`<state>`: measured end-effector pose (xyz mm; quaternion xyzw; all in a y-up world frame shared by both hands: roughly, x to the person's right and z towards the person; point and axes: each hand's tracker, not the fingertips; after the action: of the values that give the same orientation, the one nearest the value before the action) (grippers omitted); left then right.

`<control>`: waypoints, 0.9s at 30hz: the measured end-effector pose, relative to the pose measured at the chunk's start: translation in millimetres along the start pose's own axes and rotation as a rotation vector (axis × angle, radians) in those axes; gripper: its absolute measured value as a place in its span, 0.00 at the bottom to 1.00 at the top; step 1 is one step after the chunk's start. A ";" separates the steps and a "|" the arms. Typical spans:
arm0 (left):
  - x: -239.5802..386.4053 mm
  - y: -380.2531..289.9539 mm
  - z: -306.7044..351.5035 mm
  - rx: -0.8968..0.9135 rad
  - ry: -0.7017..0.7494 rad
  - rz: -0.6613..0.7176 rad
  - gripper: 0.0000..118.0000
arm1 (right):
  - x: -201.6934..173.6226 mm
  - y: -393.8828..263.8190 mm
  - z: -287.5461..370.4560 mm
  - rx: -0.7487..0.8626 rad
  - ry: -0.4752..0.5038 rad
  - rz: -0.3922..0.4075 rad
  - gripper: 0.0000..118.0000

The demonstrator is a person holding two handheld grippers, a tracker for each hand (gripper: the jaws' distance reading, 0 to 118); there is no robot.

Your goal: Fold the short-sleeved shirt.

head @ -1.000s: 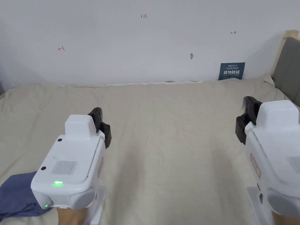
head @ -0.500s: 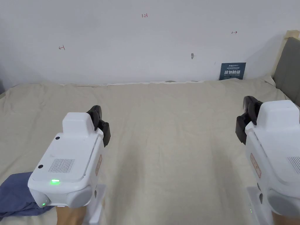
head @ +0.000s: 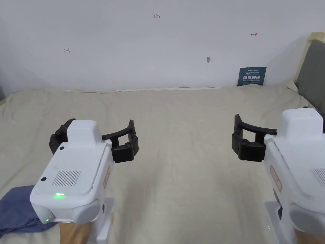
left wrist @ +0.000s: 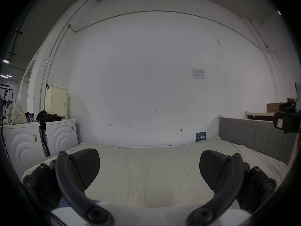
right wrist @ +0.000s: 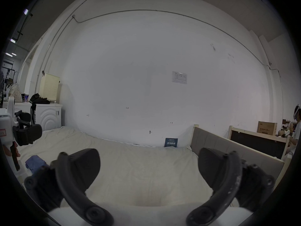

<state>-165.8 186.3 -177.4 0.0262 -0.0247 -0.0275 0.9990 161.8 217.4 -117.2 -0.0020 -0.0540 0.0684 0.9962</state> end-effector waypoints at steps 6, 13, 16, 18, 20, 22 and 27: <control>-1.3 2.1 1.4 0.006 0.019 0.002 1.00 | 0.2 -0.5 0.5 0.006 -0.011 -0.005 1.00; -1.1 1.5 4.4 0.017 0.020 -0.008 1.00 | -0.5 -0.8 1.8 0.007 -0.018 0.002 1.00; -0.9 1.6 4.8 0.018 0.022 -0.008 1.00 | -0.7 -1.0 1.5 0.006 -0.015 -0.003 1.00; -0.9 1.9 5.4 0.021 0.024 -0.006 1.00 | -0.9 -0.8 1.6 0.006 -0.014 -0.003 1.00; -1.3 1.7 5.7 0.025 0.030 -0.007 1.00 | -1.0 -0.7 1.9 0.008 -0.015 -0.003 1.00; -1.7 2.1 5.9 0.025 0.033 -0.009 1.00 | -1.3 -0.6 2.0 0.007 -0.015 -0.001 1.00; -2.5 1.8 6.0 0.020 0.032 -0.008 1.00 | -1.3 -1.0 1.4 0.004 -0.015 -0.004 1.00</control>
<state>-168.5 187.9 -171.4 0.0366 -0.0087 -0.0310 0.9988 160.5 216.3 -115.9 0.0005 -0.0612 0.0666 0.9959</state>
